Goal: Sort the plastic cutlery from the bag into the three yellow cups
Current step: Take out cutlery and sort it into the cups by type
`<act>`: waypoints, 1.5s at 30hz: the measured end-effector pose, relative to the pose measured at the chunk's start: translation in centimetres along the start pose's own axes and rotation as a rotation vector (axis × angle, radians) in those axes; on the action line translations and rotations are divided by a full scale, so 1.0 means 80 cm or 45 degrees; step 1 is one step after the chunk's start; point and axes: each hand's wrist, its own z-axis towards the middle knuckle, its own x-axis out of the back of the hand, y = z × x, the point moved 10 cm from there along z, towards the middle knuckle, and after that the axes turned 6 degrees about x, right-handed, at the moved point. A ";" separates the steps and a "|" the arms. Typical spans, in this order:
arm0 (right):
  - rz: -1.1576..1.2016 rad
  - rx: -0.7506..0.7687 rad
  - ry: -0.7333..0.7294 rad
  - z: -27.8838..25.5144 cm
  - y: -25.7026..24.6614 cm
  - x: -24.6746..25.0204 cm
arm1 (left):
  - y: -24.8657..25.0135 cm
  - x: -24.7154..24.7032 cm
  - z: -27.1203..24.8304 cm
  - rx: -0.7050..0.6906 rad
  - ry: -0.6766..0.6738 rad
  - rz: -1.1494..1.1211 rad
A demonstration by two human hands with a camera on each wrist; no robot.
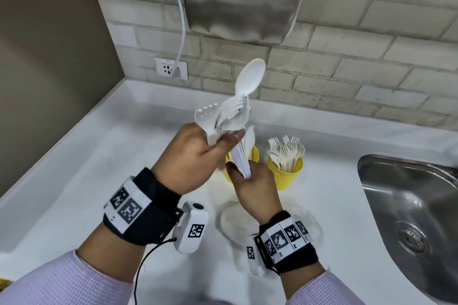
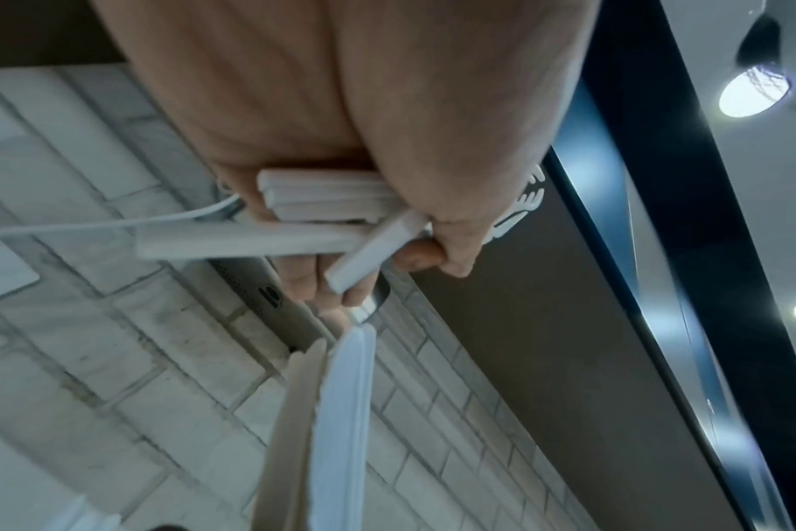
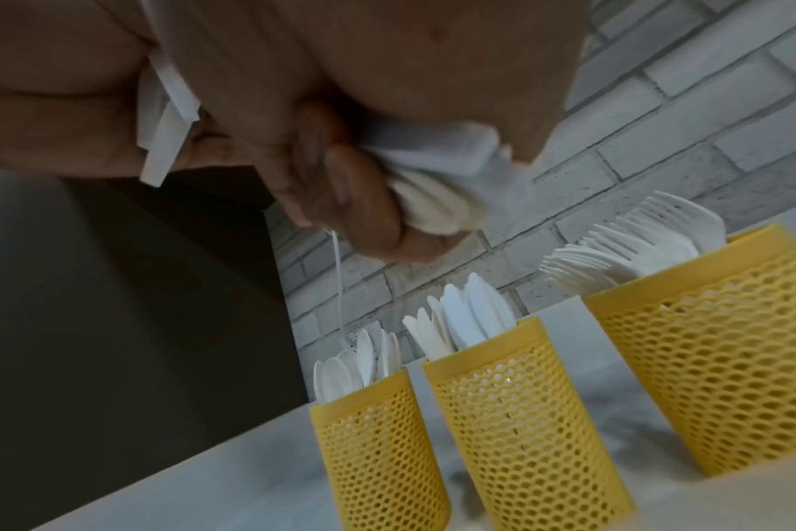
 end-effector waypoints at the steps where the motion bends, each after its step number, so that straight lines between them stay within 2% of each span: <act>1: -0.006 0.012 -0.001 0.001 0.001 0.000 | -0.007 -0.007 -0.001 0.041 -0.084 -0.015; 3: -0.005 0.023 0.003 0.002 -0.002 0.003 | -0.023 -0.016 -0.004 0.144 -0.138 -0.172; 6: 0.093 -0.062 0.154 0.009 -0.004 0.026 | -0.050 -0.002 -0.008 0.327 0.126 -0.832; 8: 0.222 -0.076 0.312 0.012 -0.014 0.049 | -0.075 -0.014 -0.016 0.546 0.213 -1.255; 10: 0.473 -0.025 0.419 0.015 -0.036 0.063 | -0.091 -0.048 -0.027 0.801 0.087 -1.388; 12: 0.730 0.097 0.436 0.016 -0.063 0.065 | -0.093 -0.078 -0.042 0.954 -0.066 -1.407; 14: 0.838 0.209 0.384 0.017 -0.083 0.057 | -0.084 -0.099 -0.049 0.988 -0.183 -1.523; 17: 0.734 0.175 0.325 0.020 -0.087 0.044 | -0.073 -0.112 -0.050 0.954 -0.271 -1.655; 20: 0.824 0.134 0.339 0.027 -0.086 0.046 | -0.078 -0.109 -0.051 0.967 -0.233 -1.660; 25: 0.949 0.022 0.455 0.040 -0.057 0.066 | -0.102 -0.078 -0.044 0.881 -0.045 -1.219; 29: 0.724 -0.181 0.526 0.045 0.008 0.063 | -0.099 -0.063 -0.050 0.839 -0.060 -1.025; 32: 0.590 -0.243 0.498 0.047 0.039 0.045 | -0.097 -0.069 -0.050 0.797 -0.126 -0.903; 39: 0.441 -0.241 0.406 0.075 0.050 0.008 | -0.098 -0.075 -0.052 0.801 -0.121 -0.846; 45: 0.345 -0.232 0.459 0.098 0.053 0.004 | -0.100 -0.071 -0.050 0.796 -0.085 -0.902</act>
